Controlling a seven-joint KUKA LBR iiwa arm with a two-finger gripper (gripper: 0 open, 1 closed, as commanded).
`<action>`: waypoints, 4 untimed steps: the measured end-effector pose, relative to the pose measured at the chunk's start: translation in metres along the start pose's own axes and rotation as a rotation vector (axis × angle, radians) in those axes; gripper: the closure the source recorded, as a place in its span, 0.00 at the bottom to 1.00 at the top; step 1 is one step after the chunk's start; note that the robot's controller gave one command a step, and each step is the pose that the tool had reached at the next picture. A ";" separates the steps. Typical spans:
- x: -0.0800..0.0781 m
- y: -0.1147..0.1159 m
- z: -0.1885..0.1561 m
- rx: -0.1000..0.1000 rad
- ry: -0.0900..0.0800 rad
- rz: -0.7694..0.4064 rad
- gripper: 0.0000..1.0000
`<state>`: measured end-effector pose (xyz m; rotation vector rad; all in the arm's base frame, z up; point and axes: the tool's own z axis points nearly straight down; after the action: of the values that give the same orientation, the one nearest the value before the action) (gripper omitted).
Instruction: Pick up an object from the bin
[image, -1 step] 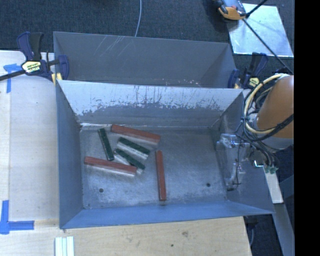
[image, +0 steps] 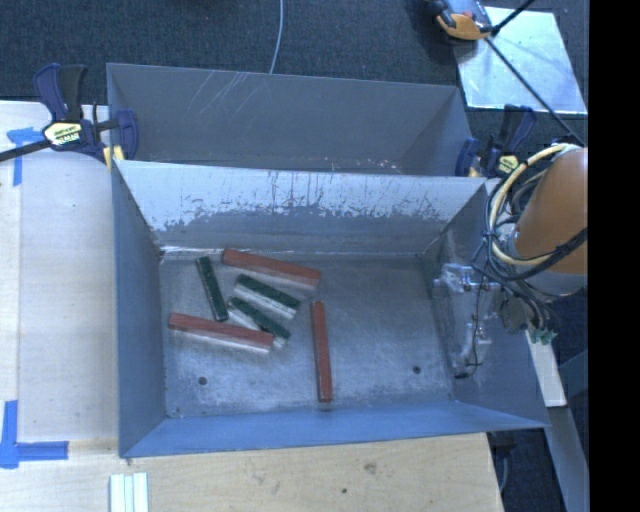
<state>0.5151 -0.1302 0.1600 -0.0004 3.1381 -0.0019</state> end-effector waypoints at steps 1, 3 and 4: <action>-0.009 0.039 0.042 0.003 -0.006 -0.147 0.00; -0.045 0.100 0.033 -0.002 -0.003 -0.431 0.00; -0.040 0.177 0.086 -0.002 -0.002 -0.469 0.00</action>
Offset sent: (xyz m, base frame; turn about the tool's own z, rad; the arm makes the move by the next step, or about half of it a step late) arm 0.0182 0.0843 -0.0275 -0.3579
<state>0.5559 0.0467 0.0743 -0.7297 3.0509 -0.0005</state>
